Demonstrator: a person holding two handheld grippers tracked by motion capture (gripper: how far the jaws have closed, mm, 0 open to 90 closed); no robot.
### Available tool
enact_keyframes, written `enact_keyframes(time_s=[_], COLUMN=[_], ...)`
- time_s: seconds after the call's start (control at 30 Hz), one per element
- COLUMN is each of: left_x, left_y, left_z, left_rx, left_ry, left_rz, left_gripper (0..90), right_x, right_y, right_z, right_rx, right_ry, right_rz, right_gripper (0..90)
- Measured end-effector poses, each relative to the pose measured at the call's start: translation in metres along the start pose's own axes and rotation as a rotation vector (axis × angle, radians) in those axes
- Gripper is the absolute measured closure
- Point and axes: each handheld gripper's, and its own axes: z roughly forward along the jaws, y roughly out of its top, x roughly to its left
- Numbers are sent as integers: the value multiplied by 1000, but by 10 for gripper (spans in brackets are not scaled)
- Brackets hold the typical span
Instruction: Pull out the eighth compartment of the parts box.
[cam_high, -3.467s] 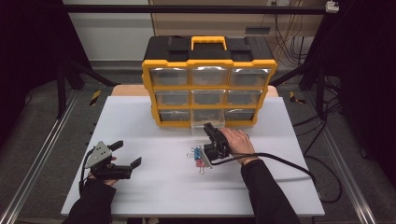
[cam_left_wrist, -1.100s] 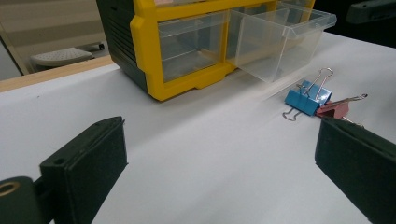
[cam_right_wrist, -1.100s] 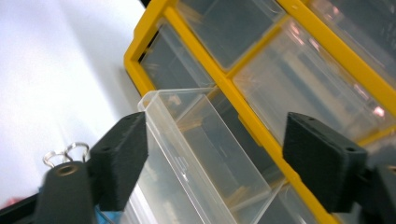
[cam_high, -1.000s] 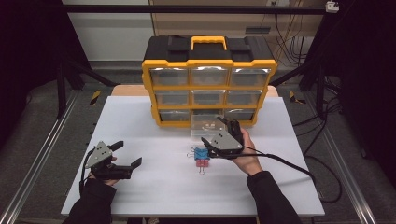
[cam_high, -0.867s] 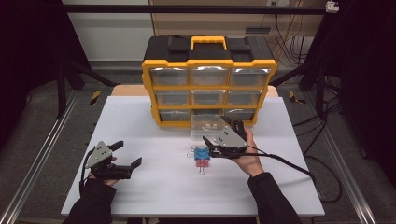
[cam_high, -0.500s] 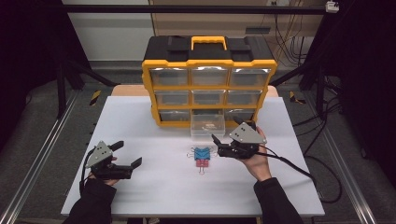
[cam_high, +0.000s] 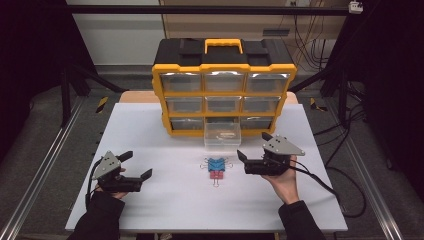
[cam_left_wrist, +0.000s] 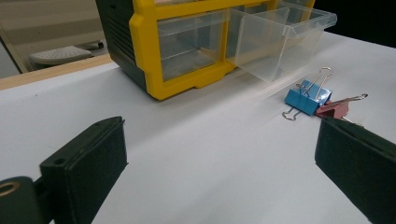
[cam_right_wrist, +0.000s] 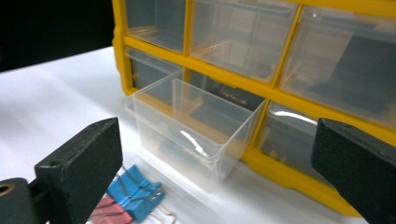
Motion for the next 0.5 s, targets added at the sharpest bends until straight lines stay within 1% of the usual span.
enact_keyframes(time_s=[0.1, 0.17, 0.23, 0.3, 0.4, 0.43, 0.5], left_x=[0, 0, 0, 0, 0, 0, 0], left_y=[0, 0, 0, 0, 0, 0, 0], left_z=[-1, 0, 0, 0, 0, 0, 0], left_rx=[-1, 1, 1, 1, 1, 2, 2], left_ry=[-1, -1, -2, -2, -3, -2, -1], left_rz=[-2, -2, -1, 1, 1, 0, -1], left_gripper=[14, 14, 14, 14, 14, 14, 14], right_x=[0, 0, 2, 3, 3, 4, 6], right_y=[-5, -8, -11, -14, -16, -17, -19], right_z=[-2, -2, -2, -2, 0, 0, 3], right_rx=[-8, 0, 0, 15, 16, 19, 26], right_ry=[7, 4, 18, 25, 30, 32, 34], right_rz=[42, 46, 63, 79, 86, 97, 97], right_gripper=[24, 16, 16, 15, 11, 11, 11])
